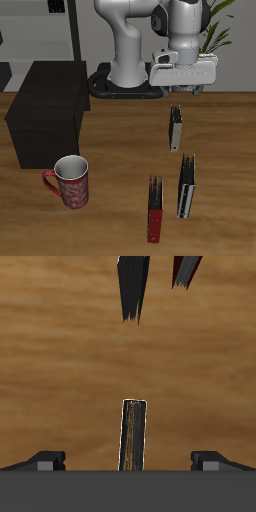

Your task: Place the yellow book flat on top of the shelf

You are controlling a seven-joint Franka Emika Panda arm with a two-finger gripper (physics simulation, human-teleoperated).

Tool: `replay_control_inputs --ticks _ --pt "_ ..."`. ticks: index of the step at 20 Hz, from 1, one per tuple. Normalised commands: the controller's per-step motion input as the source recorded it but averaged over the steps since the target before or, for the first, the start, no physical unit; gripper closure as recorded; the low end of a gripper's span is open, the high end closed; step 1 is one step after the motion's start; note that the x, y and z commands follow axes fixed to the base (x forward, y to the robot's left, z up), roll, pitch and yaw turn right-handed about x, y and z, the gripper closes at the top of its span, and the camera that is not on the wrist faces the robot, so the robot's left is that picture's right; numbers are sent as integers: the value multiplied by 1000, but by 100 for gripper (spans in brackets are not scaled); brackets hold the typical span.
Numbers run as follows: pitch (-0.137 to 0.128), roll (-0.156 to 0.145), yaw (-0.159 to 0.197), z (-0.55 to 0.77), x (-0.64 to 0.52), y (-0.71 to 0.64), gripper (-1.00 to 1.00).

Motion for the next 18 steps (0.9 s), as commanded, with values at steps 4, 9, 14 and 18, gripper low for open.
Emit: replay_control_inputs --ticks 4,9,14,18 --pt "-2 -20 -26 -230 13 -38 -100" --pt "-12 -4 8 -174 14 -27 -100" --pt "9 -21 -15 -234 -12 -37 -100" --pt "22 -3 1 -188 3 -39 -100"
